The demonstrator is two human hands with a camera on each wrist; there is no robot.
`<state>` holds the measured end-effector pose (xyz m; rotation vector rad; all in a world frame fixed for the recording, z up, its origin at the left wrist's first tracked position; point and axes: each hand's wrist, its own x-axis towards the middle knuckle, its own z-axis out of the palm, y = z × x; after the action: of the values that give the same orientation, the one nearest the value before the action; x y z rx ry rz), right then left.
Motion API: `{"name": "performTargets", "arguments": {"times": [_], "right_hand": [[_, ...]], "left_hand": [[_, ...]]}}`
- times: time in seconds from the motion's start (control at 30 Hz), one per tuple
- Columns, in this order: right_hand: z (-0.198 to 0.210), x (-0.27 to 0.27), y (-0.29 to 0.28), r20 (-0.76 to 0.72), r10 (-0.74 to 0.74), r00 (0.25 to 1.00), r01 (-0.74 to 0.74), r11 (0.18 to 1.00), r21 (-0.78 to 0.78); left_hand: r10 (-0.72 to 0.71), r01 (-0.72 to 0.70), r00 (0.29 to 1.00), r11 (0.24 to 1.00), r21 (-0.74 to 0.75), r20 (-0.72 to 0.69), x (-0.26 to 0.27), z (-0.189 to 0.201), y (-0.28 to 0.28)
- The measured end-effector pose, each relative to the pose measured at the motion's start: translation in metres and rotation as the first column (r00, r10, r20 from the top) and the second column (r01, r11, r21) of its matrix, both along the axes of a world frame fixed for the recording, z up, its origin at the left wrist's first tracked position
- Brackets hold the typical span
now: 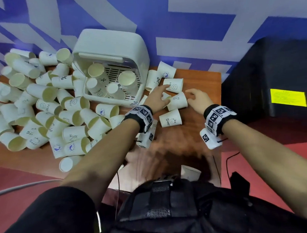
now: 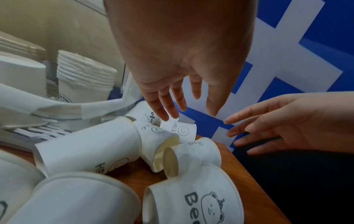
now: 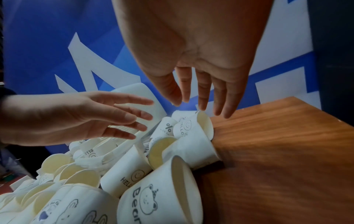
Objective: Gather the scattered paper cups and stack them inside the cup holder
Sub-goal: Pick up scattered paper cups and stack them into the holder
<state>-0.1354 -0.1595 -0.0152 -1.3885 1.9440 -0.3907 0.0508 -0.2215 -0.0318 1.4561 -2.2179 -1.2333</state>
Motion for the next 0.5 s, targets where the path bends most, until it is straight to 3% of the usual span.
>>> {"name": "performTargets", "arguments": {"times": [0.23, 0.5], "right_hand": [[-0.029, -0.011, -0.005, 0.068, -0.033, 0.997, 0.026, 0.994, 0.102], [-0.053, -0.017, -0.026, 0.060, 0.008, 0.998, -0.018, 0.988, 0.156]], "left_hand": [[-0.060, 0.055, 0.992, 0.998, 0.041, 0.111, -0.020, -0.028, -0.005], [-0.106, 0.130, 0.957, 0.989, -0.072, 0.271, -0.033, -0.046, -0.017]]}}
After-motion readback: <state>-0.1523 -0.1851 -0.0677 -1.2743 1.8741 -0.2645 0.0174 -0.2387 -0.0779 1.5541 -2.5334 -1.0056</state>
